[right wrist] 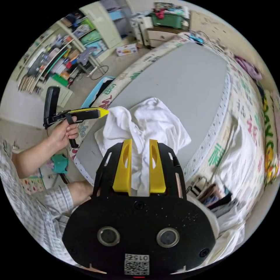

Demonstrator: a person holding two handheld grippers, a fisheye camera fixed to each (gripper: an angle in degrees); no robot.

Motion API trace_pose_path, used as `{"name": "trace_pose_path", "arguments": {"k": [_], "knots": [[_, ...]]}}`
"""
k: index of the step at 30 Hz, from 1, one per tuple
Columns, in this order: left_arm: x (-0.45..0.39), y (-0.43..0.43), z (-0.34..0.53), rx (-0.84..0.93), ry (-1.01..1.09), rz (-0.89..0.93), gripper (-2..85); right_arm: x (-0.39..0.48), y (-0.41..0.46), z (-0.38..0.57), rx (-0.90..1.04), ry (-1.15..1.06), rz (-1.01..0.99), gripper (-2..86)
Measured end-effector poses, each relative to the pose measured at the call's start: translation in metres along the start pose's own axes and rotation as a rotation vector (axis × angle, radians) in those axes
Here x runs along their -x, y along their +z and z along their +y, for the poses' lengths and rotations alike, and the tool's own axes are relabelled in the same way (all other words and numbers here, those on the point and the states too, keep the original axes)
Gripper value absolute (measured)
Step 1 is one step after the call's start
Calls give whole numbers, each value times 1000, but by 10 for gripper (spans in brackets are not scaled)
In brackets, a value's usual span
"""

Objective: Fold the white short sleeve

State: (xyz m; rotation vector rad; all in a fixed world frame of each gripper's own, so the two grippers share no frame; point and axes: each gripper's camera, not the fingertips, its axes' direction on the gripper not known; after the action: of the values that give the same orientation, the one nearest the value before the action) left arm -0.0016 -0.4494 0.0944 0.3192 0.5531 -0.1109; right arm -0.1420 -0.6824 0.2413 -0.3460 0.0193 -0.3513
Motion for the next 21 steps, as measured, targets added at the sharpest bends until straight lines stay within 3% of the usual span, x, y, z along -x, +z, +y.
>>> {"name": "trace_pose_path", "arguments": {"k": [4,7,14,17,21], "knots": [[-7,-8,13,-10,-23,-9,4,9,41,-35,89,-126,-102,104],[-12,-21,28,1,-66,-1,62,9,68,-44,160,-145,18,28],[-27,-17,80,62,-144,-171,135,-40,36,-17,-14,166,-123,0],[-35,-11,70,33,-125,-177,114,-41,25,-5,-31,172,-102,-1],[-54,-18,50,36,-80,-125,12,-42,6,12,-57,181,-93,-1]]}}
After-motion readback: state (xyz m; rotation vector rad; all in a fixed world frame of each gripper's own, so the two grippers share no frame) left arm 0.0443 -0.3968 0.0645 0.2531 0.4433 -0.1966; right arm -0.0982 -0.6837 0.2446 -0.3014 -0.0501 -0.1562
